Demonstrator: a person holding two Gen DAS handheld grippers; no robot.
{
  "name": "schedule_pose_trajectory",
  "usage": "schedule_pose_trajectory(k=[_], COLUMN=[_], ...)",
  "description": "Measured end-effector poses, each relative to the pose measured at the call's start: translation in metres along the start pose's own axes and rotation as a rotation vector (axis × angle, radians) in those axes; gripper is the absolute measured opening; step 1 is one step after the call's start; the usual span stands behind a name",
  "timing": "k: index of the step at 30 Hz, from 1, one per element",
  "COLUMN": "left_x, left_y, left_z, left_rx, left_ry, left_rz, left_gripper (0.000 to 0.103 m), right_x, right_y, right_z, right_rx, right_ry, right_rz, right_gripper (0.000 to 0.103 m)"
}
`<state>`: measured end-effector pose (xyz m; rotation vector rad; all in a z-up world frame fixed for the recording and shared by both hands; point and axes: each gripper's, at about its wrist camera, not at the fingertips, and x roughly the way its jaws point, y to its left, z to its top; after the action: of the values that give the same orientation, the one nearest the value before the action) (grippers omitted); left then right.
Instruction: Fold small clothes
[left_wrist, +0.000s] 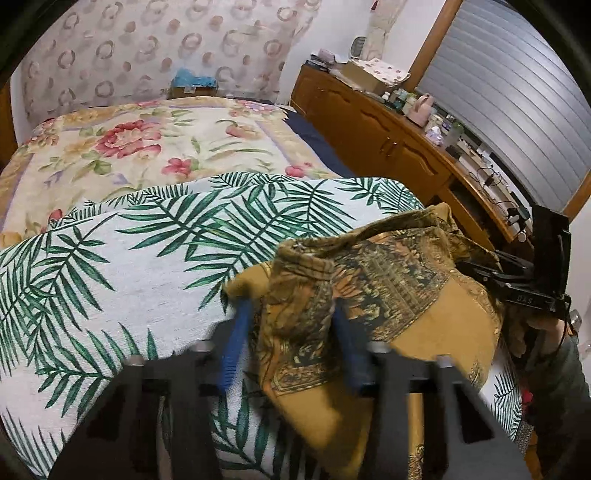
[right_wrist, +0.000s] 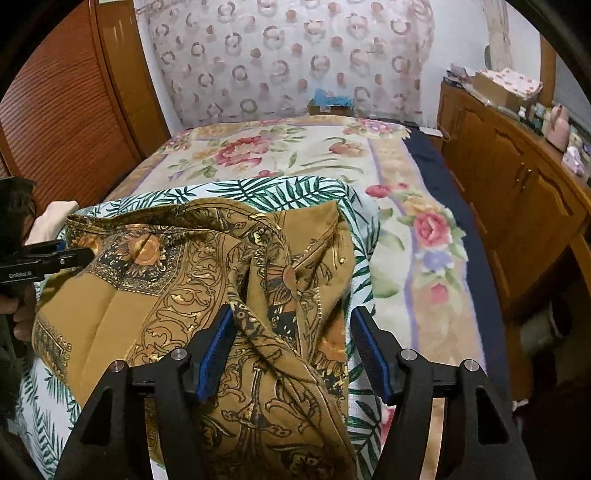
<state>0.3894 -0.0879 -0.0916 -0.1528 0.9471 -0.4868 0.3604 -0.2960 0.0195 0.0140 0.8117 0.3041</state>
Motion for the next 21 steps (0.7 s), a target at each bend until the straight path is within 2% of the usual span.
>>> schedule_pose_trajectory(k=[3, 8, 13, 14, 15, 18, 21], left_x=[-0.002, -0.003, 0.0, -0.001, -0.003, -0.015, -0.033], left_y=[-0.003, -0.006, -0.004, -0.005, -0.008, -0.013, -0.02], left_z=[-0.002, -0.005, -0.005, -0.005, -0.006, -0.007, -0.009], left_rx=[-0.002, -0.008, -0.009, 0.001, 0.01, 0.02, 0.029], left_ry=[-0.005, -0.01, -0.005, -0.013, -0.02, -0.061, -0.11], left_rz=[-0.029, -0.016, -0.011, -0.01, -0.012, -0.022, -0.031], left_gripper=[0.018, 0.017, 0.017, 0.014, 0.013, 0.011, 0.01], right_x=[0.002, 0.006, 0.011, 0.012, 0.012, 0.006, -0.002], right_y=[-0.006, -0.008, -0.007, -0.006, -0.006, -0.003, 0.003], right_z=[-0.001, -0.002, 0.0, 0.0, 0.0, 0.001, 0.0], right_rx=[0.018, 0.016, 0.018, 0.016, 0.013, -0.004, -0.013], right_ry=[-0.003, -0.009, 0.006, 0.013, 0.014, -0.002, -0.047], right_rz=[0.033, 0.069, 0.116, 0.131, 0.144, 0.135, 0.116], right_gripper=[0.066, 0.065, 0.043, 0.033, 0.027, 0.019, 0.017])
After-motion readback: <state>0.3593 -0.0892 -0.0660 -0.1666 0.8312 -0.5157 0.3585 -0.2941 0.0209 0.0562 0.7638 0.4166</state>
